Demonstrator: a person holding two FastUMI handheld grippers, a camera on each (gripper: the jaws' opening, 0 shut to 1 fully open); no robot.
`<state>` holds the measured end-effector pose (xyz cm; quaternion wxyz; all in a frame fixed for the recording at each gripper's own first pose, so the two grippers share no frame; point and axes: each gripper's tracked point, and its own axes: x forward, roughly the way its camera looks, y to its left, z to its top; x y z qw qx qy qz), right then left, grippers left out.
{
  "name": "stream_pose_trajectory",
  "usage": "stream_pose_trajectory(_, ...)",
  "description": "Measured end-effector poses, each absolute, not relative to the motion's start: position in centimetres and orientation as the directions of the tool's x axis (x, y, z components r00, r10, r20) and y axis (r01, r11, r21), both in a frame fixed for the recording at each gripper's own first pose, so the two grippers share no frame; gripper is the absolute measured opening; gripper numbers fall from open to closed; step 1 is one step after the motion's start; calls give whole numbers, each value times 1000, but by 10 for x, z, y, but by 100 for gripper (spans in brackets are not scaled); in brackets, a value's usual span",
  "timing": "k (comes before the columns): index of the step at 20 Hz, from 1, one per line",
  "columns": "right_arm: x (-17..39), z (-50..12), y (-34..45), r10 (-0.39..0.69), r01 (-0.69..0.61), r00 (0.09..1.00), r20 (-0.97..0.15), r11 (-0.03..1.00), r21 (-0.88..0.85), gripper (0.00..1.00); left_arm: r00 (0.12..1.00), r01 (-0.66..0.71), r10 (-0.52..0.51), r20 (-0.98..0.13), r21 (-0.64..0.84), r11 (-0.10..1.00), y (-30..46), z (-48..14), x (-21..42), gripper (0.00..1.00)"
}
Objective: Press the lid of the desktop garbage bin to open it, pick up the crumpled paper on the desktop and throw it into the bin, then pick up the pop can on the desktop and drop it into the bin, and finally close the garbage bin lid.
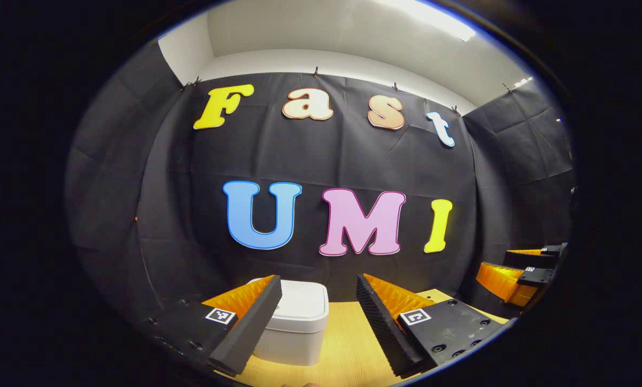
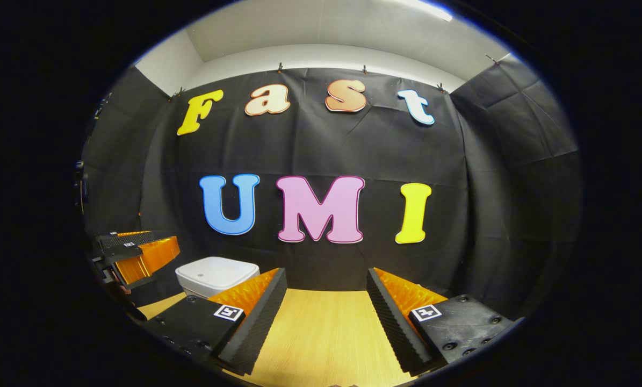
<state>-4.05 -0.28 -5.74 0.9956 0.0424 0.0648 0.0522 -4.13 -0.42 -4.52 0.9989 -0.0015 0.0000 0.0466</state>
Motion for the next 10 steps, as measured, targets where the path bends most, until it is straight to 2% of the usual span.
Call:
stream_pose_trajectory(5, -34, -60, -17, 189, -176, 973, -131, 979, 107, 96, 989, -137, 137, 55, -6, 991, -5, -35, -42, 95)
stream_pose_trajectory(9, -30, -58, -18, 171, -161, 979, -108, 982, 101, 96, 991, -121, 121, 55, 1, 993, -10, -36, -40, 95)
stream_pose_trajectory(10, -30, -57, -19, 168, -156, 980, -107, 982, 110, 87, 991, -123, 122, 55, 3, 992, -10, -35, -40, 95)
